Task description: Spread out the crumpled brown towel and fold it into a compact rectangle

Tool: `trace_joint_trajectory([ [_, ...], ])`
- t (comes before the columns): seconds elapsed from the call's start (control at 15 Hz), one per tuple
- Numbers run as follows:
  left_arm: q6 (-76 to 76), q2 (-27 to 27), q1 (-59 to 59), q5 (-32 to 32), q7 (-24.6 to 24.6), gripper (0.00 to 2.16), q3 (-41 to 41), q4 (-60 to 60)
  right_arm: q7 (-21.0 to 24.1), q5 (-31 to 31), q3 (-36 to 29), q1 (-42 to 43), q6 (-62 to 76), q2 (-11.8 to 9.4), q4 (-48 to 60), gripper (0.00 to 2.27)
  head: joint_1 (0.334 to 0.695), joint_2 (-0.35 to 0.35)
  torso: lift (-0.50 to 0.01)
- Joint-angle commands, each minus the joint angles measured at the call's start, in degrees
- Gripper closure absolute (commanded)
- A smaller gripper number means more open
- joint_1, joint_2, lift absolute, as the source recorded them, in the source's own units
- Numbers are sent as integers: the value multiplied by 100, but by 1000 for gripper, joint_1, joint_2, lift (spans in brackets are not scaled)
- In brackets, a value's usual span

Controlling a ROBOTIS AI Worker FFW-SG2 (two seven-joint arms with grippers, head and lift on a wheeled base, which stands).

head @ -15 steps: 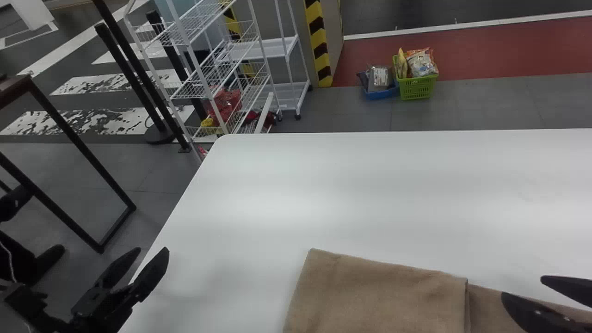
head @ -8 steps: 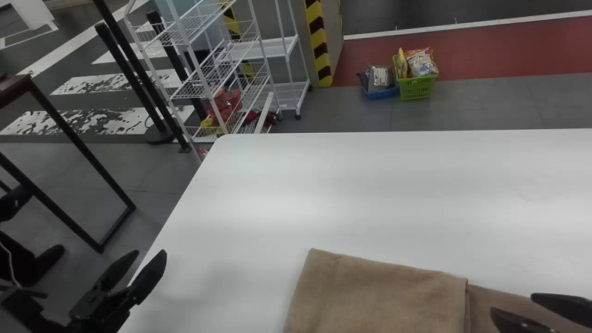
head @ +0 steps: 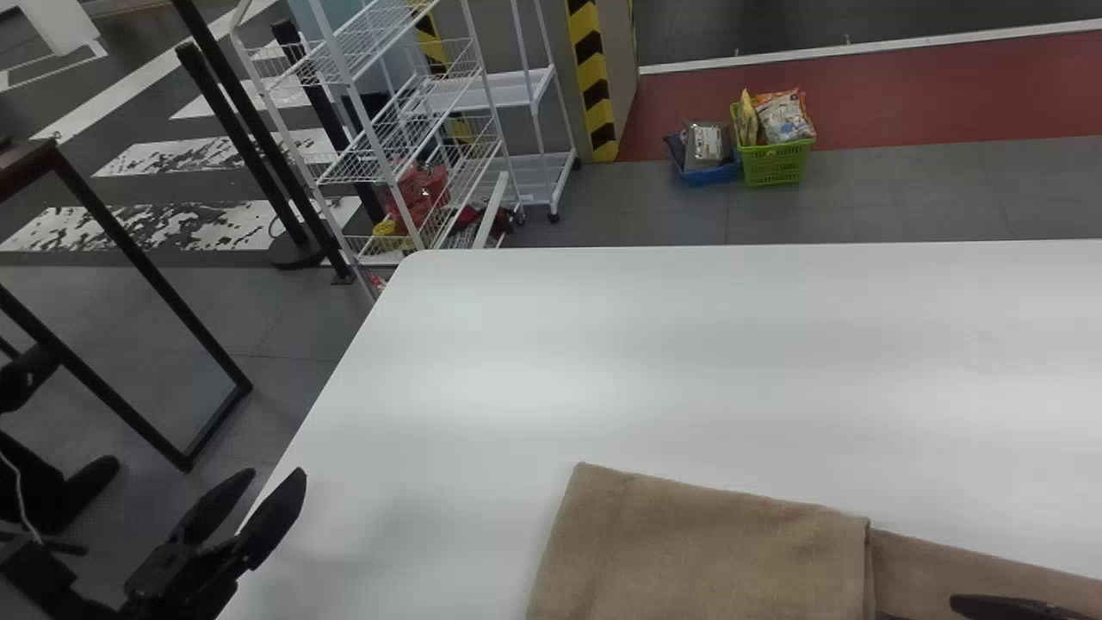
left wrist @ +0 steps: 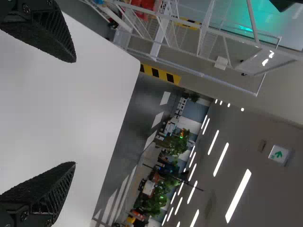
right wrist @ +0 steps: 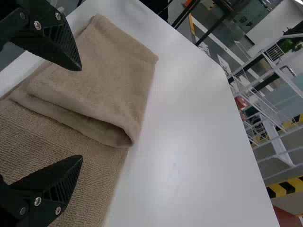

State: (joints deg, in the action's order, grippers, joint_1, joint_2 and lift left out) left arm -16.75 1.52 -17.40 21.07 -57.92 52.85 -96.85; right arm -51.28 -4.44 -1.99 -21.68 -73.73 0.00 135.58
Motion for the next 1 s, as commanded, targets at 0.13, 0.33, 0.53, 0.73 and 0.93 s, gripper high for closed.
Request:
trace_joint_trajectory([
  [0.13, 26, 15, 0, 11, -18, 29, -3, 34, 171, -206, 225, 147, -6, 5, -128, 218, 695, 350, -127],
  [0.33, 26, 32, 0, 29, -18, 29, -3, 69, 197, -391, 454, 279, -24, 5, -313, 275, 695, 350, -127],
  [0.53, 26, 32, 0, 55, -79, 29, 15, 61, 285, -567, 708, 428, -129, 5, -454, 286, 695, 350, -127],
  [0.73, 26, 41, 0, 82, -114, 29, 68, 69, 320, -699, 911, 569, -270, 5, -594, 289, 695, 350, -127],
  [0.93, 26, 50, -9, 108, -149, 29, 76, 78, 329, -795, 1121, 665, -305, 5, -647, 383, 695, 350, -127],
])
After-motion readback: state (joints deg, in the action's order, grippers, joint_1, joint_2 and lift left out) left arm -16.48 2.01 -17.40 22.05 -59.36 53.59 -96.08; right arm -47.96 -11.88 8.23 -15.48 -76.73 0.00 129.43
